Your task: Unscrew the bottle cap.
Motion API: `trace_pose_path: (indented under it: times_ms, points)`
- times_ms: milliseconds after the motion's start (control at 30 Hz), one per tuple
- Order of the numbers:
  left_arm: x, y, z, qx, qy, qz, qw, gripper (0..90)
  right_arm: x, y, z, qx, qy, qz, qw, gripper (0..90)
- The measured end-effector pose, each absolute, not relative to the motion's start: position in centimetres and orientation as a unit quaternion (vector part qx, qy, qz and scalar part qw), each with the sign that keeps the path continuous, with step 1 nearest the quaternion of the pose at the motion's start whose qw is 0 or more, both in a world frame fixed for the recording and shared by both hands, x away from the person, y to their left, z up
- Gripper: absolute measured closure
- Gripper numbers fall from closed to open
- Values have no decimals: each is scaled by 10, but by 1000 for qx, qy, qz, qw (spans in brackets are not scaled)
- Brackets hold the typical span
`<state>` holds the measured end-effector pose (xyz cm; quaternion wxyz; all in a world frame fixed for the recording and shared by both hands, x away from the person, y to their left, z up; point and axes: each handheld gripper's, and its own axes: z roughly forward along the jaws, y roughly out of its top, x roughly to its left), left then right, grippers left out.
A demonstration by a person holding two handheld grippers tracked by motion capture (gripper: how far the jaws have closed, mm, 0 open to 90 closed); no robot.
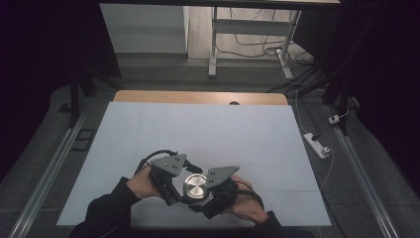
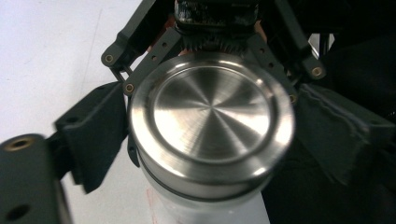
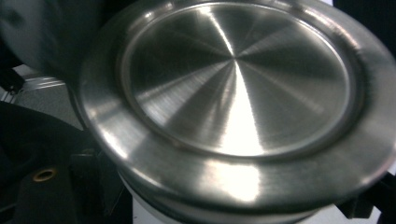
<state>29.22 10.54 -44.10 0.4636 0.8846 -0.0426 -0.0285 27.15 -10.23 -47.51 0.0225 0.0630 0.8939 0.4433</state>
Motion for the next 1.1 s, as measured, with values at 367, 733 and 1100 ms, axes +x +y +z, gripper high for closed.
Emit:
trace_pose_path:
  times_ms: [367, 733, 1100]
  points:
    - [285, 82, -440, 878, 131, 82, 454, 192, 284, -109, -475, 172, 879, 431, 108, 143]
    - [295, 107, -429, 875, 67, 19, 479, 18, 285, -113, -472, 162, 873, 453, 75, 143]
    - [289, 108, -439, 883, -36, -16, 469, 187, 271, -101, -472, 75, 890, 449, 30, 143]
